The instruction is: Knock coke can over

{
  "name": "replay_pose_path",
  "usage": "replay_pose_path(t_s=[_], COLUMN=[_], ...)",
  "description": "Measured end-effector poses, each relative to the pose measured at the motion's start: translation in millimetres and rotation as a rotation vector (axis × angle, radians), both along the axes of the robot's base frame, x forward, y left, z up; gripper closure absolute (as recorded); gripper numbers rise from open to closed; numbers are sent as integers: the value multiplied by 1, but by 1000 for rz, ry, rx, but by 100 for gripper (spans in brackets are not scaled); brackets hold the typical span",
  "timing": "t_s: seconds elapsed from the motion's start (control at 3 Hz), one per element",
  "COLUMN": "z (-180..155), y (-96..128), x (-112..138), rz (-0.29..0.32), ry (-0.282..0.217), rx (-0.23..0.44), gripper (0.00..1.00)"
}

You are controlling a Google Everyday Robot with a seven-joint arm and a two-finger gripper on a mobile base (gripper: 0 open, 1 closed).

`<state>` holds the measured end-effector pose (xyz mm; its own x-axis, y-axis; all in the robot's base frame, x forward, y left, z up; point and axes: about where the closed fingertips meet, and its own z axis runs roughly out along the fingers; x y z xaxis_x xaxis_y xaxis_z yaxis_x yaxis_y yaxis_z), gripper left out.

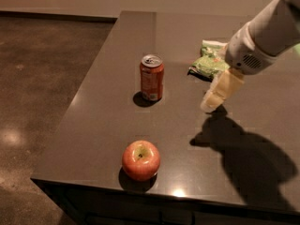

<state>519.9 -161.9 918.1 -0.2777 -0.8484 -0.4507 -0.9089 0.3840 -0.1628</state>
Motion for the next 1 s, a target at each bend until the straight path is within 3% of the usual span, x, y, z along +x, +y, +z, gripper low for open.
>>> replay_pose_path(t_s=[0.33,1.0], z=[-17,-29], y=[23,83], x=[27,59], rz=[-10,18], ry=[0,-45], rx=[95,234], gripper=[0,0])
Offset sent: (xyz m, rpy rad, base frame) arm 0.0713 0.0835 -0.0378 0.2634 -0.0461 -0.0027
